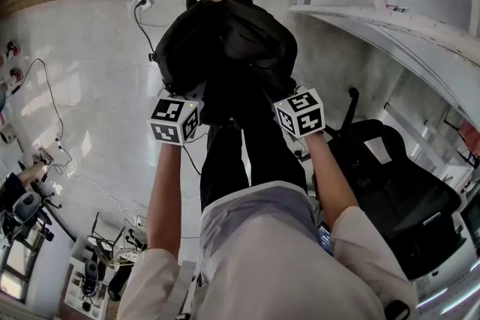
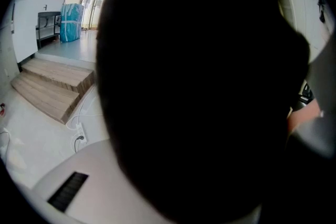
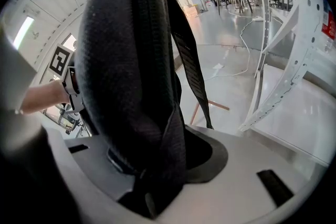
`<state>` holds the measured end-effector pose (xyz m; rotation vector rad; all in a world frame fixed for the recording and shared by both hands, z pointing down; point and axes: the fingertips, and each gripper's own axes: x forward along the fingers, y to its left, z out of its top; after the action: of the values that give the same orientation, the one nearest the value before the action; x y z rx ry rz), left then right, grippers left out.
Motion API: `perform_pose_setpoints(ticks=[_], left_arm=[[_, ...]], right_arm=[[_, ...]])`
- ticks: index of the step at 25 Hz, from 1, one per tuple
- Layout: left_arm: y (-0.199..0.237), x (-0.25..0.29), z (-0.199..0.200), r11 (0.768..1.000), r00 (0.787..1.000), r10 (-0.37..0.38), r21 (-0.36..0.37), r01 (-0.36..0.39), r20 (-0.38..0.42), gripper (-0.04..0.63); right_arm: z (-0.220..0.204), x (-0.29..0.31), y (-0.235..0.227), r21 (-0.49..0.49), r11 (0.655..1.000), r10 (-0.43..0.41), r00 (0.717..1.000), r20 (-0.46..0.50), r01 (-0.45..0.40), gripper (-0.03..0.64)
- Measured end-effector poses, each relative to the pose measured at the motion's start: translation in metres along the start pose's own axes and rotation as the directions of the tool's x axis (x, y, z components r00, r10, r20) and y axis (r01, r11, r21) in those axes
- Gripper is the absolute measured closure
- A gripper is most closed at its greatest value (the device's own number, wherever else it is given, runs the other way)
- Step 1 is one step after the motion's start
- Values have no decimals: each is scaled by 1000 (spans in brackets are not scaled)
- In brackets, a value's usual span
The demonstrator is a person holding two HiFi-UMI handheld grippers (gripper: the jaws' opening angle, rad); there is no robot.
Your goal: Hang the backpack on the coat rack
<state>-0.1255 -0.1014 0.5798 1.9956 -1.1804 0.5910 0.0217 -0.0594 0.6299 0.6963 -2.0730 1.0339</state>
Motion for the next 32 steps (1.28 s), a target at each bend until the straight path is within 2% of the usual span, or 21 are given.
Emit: perform_pose_setpoints(ticks=[26, 32], left_arm=[[24, 32, -2, 1000, 999, 22, -16, -23, -32, 501], [31, 38, -3, 999, 999, 40, 3, -40, -32, 497]], right_arm=[[10, 31, -24, 9, 1000, 6, 1000, -23, -6, 462], [13, 41, -31, -1, 1000, 4, 1000, -14, -4, 453]])
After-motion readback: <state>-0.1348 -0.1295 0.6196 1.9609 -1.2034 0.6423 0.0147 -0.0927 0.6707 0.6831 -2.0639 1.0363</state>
